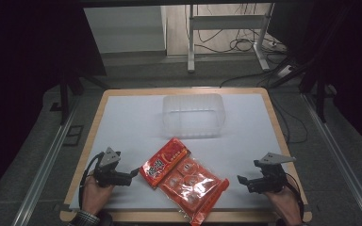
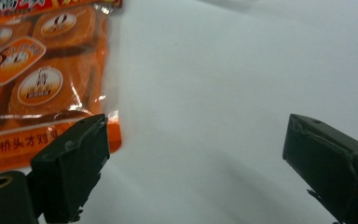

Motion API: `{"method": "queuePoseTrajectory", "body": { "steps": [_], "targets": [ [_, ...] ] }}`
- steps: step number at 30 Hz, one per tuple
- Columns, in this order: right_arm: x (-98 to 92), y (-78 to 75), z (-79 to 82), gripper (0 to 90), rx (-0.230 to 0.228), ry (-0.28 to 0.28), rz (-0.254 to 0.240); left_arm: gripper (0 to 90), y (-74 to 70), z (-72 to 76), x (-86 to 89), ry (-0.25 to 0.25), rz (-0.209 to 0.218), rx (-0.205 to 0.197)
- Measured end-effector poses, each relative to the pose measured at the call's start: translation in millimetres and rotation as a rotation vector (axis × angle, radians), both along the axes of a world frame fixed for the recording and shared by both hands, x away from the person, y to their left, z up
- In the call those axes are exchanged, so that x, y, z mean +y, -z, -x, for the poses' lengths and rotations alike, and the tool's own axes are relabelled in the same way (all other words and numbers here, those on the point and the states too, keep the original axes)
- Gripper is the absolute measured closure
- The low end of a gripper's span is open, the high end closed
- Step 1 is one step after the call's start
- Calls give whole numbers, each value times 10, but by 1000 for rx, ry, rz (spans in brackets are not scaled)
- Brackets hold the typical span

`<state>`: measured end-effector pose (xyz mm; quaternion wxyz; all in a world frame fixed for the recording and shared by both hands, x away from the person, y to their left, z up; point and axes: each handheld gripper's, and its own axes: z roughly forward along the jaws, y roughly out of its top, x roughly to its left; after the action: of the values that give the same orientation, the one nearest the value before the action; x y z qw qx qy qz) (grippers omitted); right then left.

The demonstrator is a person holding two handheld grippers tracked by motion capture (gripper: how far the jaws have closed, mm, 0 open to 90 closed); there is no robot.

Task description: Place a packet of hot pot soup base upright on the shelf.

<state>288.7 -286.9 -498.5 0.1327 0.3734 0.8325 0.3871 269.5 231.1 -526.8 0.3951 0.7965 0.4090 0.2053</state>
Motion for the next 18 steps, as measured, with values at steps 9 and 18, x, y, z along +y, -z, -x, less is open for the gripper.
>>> {"method": "queuePoseTrajectory", "body": {
  "steps": [9, 18],
  "targets": [
    [63, 10, -3, 57, -41, -43, 24, 0, -24, 44, -46, 3, -41, -41],
    [88, 28, -15, 54, -43, -41, 22, 0, -22, 44, -33, -17, -30, -40]
  ]
}}
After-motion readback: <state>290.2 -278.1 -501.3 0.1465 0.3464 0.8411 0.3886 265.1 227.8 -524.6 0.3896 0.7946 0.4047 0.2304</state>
